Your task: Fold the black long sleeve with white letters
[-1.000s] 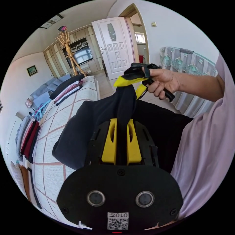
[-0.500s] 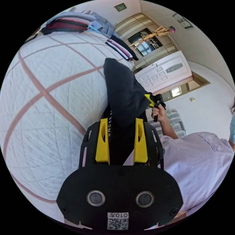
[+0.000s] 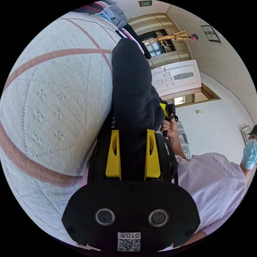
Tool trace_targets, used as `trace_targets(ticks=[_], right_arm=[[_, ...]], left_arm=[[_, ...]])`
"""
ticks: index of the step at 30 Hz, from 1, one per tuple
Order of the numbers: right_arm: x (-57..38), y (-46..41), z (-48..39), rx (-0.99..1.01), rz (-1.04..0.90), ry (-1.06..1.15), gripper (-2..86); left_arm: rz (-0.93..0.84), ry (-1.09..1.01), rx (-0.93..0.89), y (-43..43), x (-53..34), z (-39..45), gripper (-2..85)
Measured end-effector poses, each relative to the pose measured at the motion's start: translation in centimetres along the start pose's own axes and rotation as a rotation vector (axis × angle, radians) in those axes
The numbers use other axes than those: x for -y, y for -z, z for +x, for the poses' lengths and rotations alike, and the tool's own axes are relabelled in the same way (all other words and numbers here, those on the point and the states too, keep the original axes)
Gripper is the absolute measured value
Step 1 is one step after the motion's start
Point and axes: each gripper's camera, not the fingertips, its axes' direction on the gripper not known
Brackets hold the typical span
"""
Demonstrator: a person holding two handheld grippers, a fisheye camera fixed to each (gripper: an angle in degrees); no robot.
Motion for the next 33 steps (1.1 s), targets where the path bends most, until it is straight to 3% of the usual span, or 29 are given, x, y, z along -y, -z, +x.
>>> trace_targets(ticks=[10, 20, 24, 30, 33], right_arm=[[-1.2, 1.0, 1.2, -0.03, -0.054, 0.009, 11.1], [-1.9, 5.4, -5.8, 0.047, 0.009, 0.225, 10.5], [-3.5, 7.1, -5.9, 0.108, 0.083, 0.214, 10.4], [0.2, 10.3, -3.2, 0.129, 0.175, 0.081, 10.5], [6.0, 14.3, -5.0, 0.087, 0.24, 0.143, 10.5]], left_arm=[[0.075, -0.034, -0.014, 1.4, 4.2, -1.7, 10.8], [0.188, -0.312, -0.025, 8.5, 13.7, 6.5, 10.3], [0.161, -0.357, -0.059, 8.7, 17.8, 7.6, 10.3], [0.079, -0.335, -0.1, 5.5, 31.7, 6.2, 10.0], [0.074, -0.408, -0.139, 5.1, 43.2, 7.8, 9.8]])
